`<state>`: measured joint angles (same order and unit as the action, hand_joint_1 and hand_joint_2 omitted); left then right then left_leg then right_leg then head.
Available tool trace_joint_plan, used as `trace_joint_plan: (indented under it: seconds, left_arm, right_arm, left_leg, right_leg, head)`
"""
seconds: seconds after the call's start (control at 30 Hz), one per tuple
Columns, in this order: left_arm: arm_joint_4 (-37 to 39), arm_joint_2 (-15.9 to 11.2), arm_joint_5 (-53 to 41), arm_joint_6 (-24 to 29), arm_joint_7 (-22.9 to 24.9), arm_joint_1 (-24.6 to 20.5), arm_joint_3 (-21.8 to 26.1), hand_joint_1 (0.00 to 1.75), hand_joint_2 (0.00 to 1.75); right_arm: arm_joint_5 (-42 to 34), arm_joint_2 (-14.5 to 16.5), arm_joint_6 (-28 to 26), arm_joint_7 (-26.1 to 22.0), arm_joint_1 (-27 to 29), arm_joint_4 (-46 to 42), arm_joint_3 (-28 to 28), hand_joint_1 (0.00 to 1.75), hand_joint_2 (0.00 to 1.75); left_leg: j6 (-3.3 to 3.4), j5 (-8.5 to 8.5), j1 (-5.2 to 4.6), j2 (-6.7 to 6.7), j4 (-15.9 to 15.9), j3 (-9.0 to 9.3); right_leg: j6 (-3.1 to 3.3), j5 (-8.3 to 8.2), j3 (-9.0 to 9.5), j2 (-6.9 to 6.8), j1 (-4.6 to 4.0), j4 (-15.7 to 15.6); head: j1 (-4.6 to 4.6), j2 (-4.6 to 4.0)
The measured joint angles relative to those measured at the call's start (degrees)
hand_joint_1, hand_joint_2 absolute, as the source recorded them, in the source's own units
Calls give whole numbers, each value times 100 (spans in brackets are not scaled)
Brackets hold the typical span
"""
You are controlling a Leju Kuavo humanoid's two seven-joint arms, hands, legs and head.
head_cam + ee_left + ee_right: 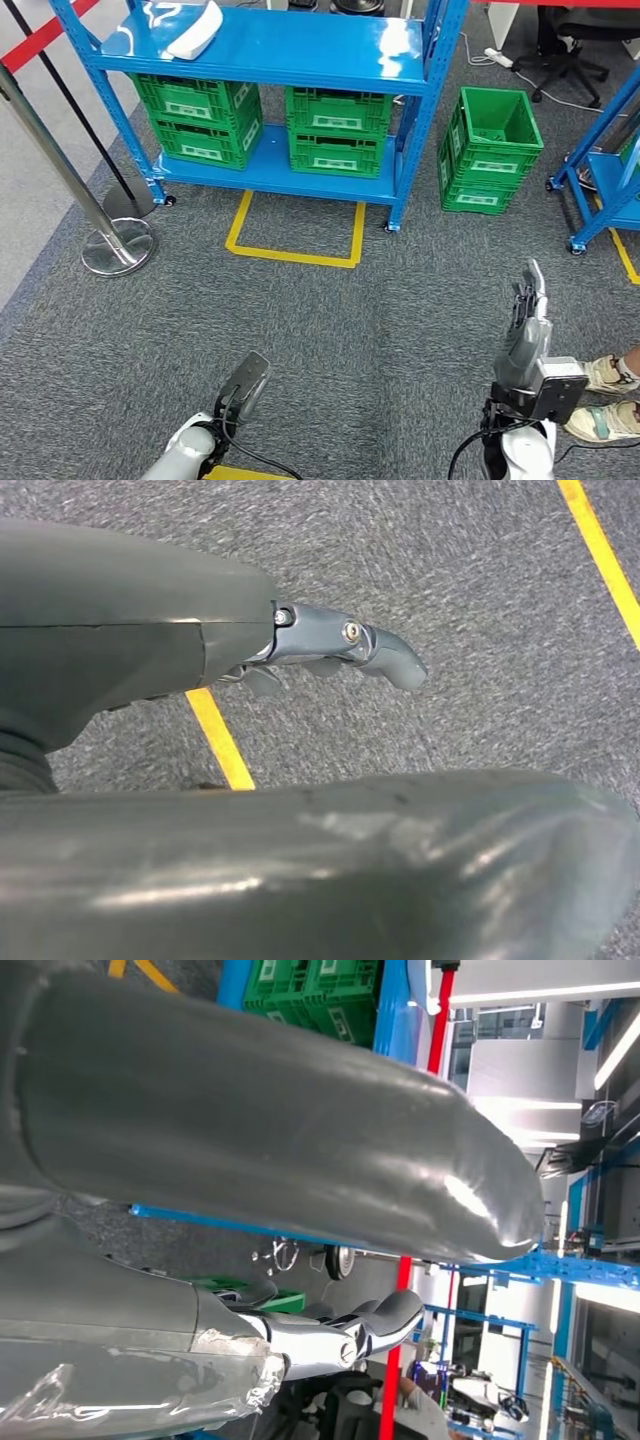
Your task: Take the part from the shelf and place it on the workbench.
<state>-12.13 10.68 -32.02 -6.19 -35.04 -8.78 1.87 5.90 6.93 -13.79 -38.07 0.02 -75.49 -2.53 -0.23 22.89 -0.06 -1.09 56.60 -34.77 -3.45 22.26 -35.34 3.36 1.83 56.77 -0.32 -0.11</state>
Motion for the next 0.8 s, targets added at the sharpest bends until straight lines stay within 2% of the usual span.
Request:
trace_joint_plan:
  seconds: [0.17,0.27,0.57,0.63,0.7,0.73,0.8]
  left_arm:
    - [0,-3,-68,76,1,0,-17,0,0]
    - [0,2,13,143,47,2,-14,0,0]
    - [0,13,66,155,112,4,-8,0,0]
    - [0,12,75,122,116,3,-4,0,0]
    - [-1,13,36,85,72,3,-5,0,0]
    - [-2,13,12,82,45,4,-8,0,0]
    - [-2,10,-16,114,10,6,-10,0,0]
  right_arm:
    - [2,1,1,6,-3,11,37,0,0]
    - [2,0,-16,19,6,15,41,0,0]
    - [2,0,-20,20,8,19,57,0,0]
    - [2,1,-21,22,8,20,68,0,0]
    - [2,2,-22,25,5,20,77,0,0]
    - [1,2,-22,27,-1,22,80,0,0]
    - [-1,2,-21,31,-13,33,83,0,0]
  left_leg:
    - [31,-22,-10,1,-29,3]
    - [-9,-46,3,1,-65,10]
    - [-12,-48,6,1,-65,9]
    - [35,-21,-10,5,-64,10]
    - [124,-29,3,19,-158,75]
    - [154,-53,18,38,-218,123]
    - [174,-92,33,83,-270,193]
  right_leg:
    - [-65,-28,10,8,13,-53]
    - [-37,-34,-2,5,1,-50]
    - [-38,-34,-11,5,-2,-40]
    - [-80,-40,4,13,16,-84]
    - [-136,-32,4,-24,21,-99]
    - [-142,36,-43,-80,8,4]
    - [-134,353,-322,-213,-8,593]
  head:
    - [-3,0]
    - [-2,0]
    - [-2,0]
    - [-5,0]
    - [-4,0]
    - [3,0]
    - [14,0]
